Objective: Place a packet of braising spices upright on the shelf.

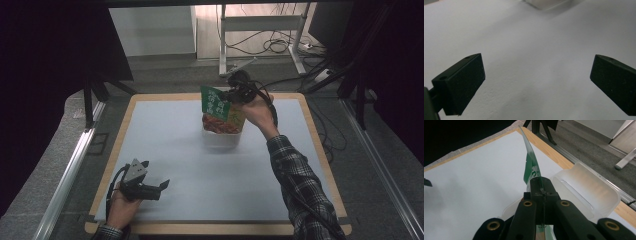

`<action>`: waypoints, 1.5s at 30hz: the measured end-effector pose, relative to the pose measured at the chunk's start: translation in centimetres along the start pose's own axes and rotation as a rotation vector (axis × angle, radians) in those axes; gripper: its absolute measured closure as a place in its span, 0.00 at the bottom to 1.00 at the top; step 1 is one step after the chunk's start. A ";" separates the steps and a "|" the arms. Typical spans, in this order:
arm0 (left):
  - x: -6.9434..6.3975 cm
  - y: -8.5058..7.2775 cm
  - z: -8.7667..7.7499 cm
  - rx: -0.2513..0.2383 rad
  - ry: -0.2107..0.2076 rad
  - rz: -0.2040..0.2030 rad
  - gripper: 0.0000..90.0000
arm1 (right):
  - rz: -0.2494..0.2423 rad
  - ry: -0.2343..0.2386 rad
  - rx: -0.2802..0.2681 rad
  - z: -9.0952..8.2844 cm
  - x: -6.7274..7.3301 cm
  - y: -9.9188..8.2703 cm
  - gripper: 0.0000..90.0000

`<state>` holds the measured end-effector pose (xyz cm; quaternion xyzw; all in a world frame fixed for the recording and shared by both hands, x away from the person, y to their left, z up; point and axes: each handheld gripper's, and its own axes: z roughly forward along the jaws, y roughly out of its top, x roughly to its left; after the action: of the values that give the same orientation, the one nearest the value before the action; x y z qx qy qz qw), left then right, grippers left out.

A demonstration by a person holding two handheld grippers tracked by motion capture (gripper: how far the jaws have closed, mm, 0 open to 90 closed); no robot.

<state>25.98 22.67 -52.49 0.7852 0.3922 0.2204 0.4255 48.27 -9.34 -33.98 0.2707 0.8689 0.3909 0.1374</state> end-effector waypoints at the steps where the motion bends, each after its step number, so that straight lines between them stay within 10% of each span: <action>1: 0.0 0.0 0.0 0.001 0.001 0.001 0.00 | 0.002 -0.003 0.001 0.1 0.0 0.0 0.99; 13: -0.1 0.0 0.0 -0.001 -0.001 0.004 0.00 | 0.016 -0.026 0.027 0.7 -0.5 0.2 0.98; 45: -0.4 0.2 -0.1 -0.022 -0.041 0.008 0.00 | -0.023 -0.069 -0.057 -1.2 -0.5 0.0 0.29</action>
<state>25.77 22.32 -52.30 0.7864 0.3778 0.2105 0.4410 48.15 -10.29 -33.17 0.2701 0.8552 0.4044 0.1792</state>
